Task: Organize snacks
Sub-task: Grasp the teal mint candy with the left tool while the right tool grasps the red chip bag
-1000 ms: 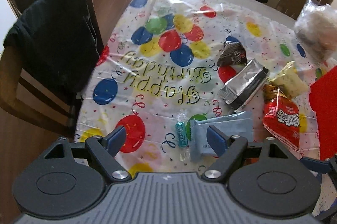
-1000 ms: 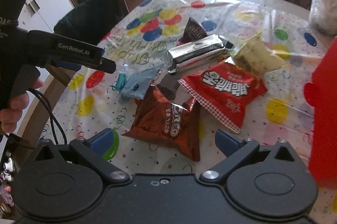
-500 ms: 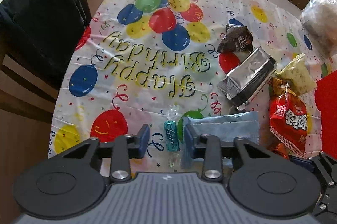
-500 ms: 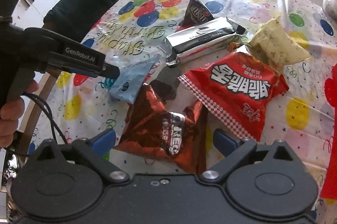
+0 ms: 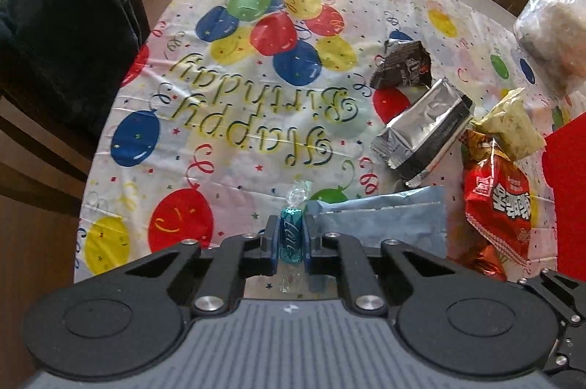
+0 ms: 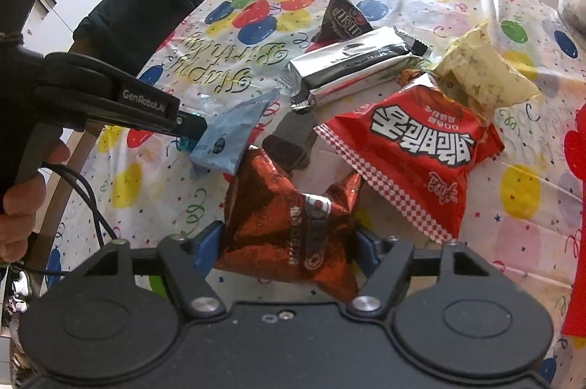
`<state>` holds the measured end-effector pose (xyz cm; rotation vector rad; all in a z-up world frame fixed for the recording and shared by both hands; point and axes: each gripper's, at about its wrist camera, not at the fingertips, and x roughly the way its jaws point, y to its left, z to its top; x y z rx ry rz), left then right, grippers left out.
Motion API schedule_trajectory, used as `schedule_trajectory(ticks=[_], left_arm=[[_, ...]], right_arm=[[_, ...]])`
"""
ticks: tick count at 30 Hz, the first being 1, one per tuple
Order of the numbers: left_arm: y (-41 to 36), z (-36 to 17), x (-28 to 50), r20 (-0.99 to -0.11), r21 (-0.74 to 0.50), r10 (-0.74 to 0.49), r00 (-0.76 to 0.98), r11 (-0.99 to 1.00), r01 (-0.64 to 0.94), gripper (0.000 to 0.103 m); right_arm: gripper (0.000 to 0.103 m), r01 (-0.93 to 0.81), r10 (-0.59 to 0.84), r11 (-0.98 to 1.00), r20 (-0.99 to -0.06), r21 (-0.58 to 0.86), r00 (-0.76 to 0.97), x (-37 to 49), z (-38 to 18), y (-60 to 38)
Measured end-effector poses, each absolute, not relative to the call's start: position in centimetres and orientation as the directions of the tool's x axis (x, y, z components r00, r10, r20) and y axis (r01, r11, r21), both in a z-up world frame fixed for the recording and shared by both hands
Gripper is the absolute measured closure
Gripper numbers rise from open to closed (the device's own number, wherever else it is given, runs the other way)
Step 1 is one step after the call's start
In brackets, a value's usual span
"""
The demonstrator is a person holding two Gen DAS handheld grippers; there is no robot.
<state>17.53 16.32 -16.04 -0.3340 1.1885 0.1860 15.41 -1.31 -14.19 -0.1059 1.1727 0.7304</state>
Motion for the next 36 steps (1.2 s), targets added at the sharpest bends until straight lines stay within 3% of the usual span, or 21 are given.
schedule_trajectory(ticks=[19,36], left_arm=[[16.8,-12.8,11.5,-0.895,-0.207,-0.061,0.441,0.934,-0.292,0.091],[9.2,-6.0,8.1,-0.843,-0.204,-0.141,0.52,0.977,-0.067,0.091]], right_arm=[[0.036,-0.519,0.509,0.784,-0.832,0.341,0.222,10.9,-10.3,-5.6],[0.036,-0.438,0.485,0.846,-0.781,0.304,0.394,7.9,-4.0,-13.1]])
